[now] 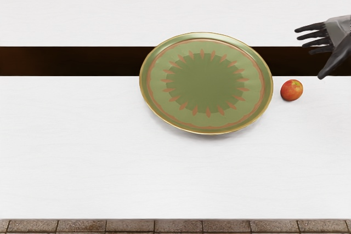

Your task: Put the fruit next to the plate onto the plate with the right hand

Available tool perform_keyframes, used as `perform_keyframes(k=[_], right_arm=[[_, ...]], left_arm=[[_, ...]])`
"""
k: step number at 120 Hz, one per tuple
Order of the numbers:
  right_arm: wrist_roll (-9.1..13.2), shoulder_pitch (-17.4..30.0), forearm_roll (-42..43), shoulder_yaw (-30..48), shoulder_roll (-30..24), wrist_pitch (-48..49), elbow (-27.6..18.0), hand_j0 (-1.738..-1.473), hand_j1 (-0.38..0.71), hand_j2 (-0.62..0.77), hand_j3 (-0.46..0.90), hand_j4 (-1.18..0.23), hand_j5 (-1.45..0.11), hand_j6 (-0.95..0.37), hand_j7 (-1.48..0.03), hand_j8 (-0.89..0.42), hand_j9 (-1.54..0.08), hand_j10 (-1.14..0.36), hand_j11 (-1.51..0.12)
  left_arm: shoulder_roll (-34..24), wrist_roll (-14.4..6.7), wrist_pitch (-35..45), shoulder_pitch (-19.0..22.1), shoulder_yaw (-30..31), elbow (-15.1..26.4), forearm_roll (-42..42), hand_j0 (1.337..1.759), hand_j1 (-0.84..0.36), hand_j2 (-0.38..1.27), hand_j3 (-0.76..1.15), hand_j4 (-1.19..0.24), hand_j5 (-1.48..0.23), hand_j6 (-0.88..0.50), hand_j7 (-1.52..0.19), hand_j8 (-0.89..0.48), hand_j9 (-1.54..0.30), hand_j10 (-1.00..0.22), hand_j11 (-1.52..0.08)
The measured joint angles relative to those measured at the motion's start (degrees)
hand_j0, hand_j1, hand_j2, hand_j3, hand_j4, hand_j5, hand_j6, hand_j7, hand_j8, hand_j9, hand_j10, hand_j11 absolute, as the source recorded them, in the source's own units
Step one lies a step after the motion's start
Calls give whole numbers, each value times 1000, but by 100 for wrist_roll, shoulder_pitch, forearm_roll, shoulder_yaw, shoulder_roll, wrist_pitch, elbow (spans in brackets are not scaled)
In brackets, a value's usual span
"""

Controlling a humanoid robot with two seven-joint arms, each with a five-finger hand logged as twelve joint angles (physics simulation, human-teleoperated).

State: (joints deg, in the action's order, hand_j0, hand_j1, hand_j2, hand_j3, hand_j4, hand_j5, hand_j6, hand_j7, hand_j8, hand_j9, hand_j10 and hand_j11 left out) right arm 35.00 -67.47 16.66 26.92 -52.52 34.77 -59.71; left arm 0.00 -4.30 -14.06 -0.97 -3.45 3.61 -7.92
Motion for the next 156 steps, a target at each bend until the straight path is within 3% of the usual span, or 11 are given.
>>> perform_keyframes(k=[32,46,54,68,88,130,156], right_arm=[[0,-8,-12,36,132,24,65,-1658,-317,-5,0,-32,-35,-31,-36,-30,-36,-29,-36],[0,-268,279,-210,219,26,32,-1658,-316,-6,0,-32,-36,-32,-37,-31,-37,-30,-37],[0,-419,922,-289,392,26,7,-1658,-316,-6,0,-32,-37,-32,-37,-31,-37,-30,-37],[0,-566,2165,-451,569,-111,-498,-1658,-315,-6,0,-32,-38,-33,-38,-32,-38,-31,-38],[0,-792,3274,-1253,815,-1295,-1117,-1658,-285,-11,0,-59,-71,-60,-71,-59,-71,-58,-71],[0,-824,3593,-2395,1083,-3215,-1983,-1658,-75,-44,0,-234,-299,-236,-298,-235,-299,-233,-299],[0,-831,3589,-2809,714,-3544,-2308,-1658,-25,-51,0,-277,-354,-279,-353,-277,-354,-276,-354]], left_arm=[[0,0,0,0,0,0,1,1658,349,0,0,-1,0,-1,0,-1,0,0,0],[0,0,0,0,-2,0,1,1658,349,0,0,-1,0,-1,0,-1,0,0,0],[0,0,0,0,-1,0,1,1658,349,0,0,-1,0,-1,0,-1,0,0,0],[0,0,0,0,-1,0,1,1658,349,0,0,-1,0,-1,0,-1,0,0,0],[0,0,0,0,0,1,0,1658,349,0,0,-1,0,-1,0,-1,0,0,0],[0,0,0,0,-1,0,0,1658,349,0,0,-1,0,-1,0,-1,0,0,0],[0,0,0,0,-1,0,1,1658,349,0,0,-1,0,-1,0,-1,0,0,0]])
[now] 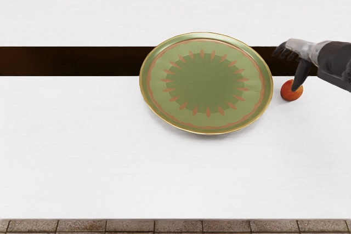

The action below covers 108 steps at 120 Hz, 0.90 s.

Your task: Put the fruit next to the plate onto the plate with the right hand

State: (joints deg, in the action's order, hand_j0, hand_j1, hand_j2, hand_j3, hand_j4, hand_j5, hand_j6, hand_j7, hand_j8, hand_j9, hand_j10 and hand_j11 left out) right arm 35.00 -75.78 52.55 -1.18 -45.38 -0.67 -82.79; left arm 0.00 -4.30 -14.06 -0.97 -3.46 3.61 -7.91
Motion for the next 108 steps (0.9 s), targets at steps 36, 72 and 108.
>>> perform_keyframes(k=[36,72,108], right_arm=[[0,49,-14,-293,-53,-63,-48,-1658,-4,-54,0,-295,-378,-297,-377,-295,-377,-294,-377],[0,-409,79,-1157,36,-42,78,-1658,1,-55,0,-299,-383,-301,-382,-299,-383,-298,-382],[0,-627,96,-1644,619,-377,468,-1658,3,-56,0,-299,-384,-300,-383,-299,-384,-298,-384]], left_arm=[[0,0,0,0,0,0,-1,1658,349,0,0,-1,0,-1,0,-1,0,0,0],[0,0,0,0,1,0,0,1658,349,0,0,-1,0,-1,0,-1,0,0,0],[0,0,0,0,1,0,-1,1658,349,0,0,-1,0,-1,0,-1,0,0,0]])
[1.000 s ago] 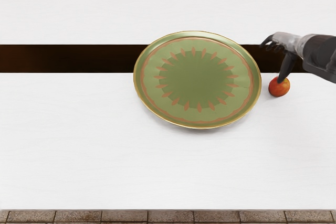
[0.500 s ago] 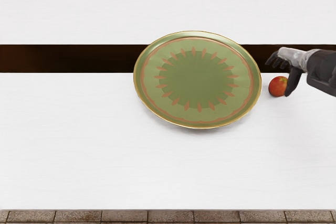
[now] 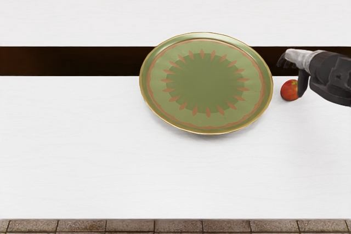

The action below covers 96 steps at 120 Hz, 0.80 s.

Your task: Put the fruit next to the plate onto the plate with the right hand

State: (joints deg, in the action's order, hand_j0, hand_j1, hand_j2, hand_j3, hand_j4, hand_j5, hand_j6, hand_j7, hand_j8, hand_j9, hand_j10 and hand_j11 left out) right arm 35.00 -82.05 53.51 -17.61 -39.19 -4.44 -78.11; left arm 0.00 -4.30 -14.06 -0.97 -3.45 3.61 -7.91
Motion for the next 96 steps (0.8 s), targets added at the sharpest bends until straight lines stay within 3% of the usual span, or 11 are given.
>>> perform_keyframes(k=[76,96], right_arm=[[0,412,-1,-184,229,-517,344,-1658,2,-56,0,-298,-383,-299,-383,-298,-383,-297,-383],[0,509,-4,-182,510,-589,749,-1658,3,-56,0,-298,-384,-300,-383,-299,-384,-298,-383]], left_arm=[[0,0,0,0,-1,0,0,1658,349,0,0,-1,0,-1,0,-1,0,0,0],[0,0,0,0,0,1,1,1658,349,0,0,-1,0,-1,0,-1,0,0,0]])
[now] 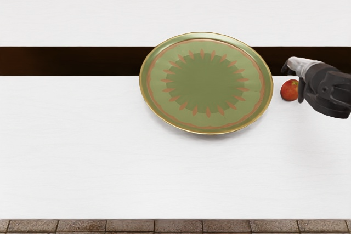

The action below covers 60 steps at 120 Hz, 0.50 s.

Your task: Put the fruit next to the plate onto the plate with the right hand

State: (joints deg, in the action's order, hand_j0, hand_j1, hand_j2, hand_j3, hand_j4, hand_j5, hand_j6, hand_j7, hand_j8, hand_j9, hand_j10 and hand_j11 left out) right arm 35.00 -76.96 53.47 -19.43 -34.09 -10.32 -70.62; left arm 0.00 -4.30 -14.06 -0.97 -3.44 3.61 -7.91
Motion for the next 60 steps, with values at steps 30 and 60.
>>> perform_keyframes(k=[30,60], right_arm=[[0,109,-5,5,182,-52,157,-1658,39,-62,0,-328,-423,-330,-422,-329,-423,-328,-423],[2,138,-18,46,194,-56,146,-1658,172,-53,0,-445,-578,-447,-576,-446,-576,-446,-576]], left_arm=[[0,0,0,0,1,0,0,1658,349,0,0,-1,0,-1,0,-1,0,0,0],[0,0,0,0,-1,0,0,1658,349,0,0,-1,0,-1,0,-1,0,0,0]])
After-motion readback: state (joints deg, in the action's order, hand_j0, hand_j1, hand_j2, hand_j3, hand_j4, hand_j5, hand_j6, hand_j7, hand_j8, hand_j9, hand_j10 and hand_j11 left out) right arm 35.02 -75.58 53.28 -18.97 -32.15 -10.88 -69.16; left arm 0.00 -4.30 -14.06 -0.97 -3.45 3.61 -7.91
